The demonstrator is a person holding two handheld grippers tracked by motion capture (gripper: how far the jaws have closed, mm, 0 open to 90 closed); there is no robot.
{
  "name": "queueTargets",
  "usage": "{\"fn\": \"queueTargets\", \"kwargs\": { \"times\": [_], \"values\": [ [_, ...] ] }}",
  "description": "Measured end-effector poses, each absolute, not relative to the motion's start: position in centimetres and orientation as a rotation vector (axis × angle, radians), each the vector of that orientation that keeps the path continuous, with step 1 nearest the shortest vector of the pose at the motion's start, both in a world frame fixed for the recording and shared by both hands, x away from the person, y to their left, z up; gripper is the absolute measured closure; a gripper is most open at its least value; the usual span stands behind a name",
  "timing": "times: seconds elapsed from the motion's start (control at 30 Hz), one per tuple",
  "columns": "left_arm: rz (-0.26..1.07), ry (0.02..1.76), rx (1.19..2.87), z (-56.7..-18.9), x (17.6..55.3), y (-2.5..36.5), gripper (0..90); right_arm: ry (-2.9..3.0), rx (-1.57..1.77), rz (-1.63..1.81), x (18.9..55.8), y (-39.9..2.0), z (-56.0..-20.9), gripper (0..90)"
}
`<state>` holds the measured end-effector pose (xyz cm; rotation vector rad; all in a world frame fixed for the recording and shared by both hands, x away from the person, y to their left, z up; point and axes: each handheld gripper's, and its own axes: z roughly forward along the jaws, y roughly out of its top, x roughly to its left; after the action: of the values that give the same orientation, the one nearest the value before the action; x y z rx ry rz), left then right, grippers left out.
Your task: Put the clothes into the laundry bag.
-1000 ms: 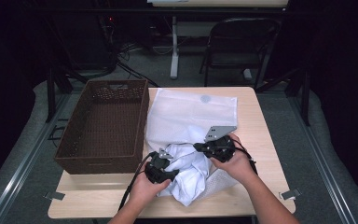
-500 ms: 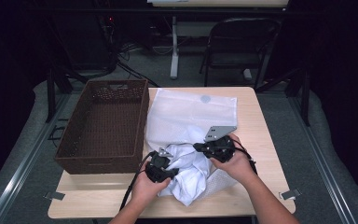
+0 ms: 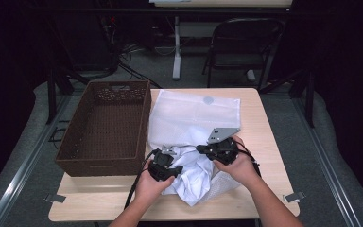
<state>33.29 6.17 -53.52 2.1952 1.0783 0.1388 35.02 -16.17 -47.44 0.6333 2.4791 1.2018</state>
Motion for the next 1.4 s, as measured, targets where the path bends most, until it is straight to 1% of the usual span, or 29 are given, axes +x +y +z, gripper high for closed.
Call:
{"fn": "queueTargets", "kwargs": {
  "times": [1.4],
  "values": [
    [0.186, 1.132, 2.132, -52.8, 36.1, 4.4, 75.0, 2.478, 0.622, 1.203, 34.9, -16.1, -47.3, 89.1]
  ]
}}
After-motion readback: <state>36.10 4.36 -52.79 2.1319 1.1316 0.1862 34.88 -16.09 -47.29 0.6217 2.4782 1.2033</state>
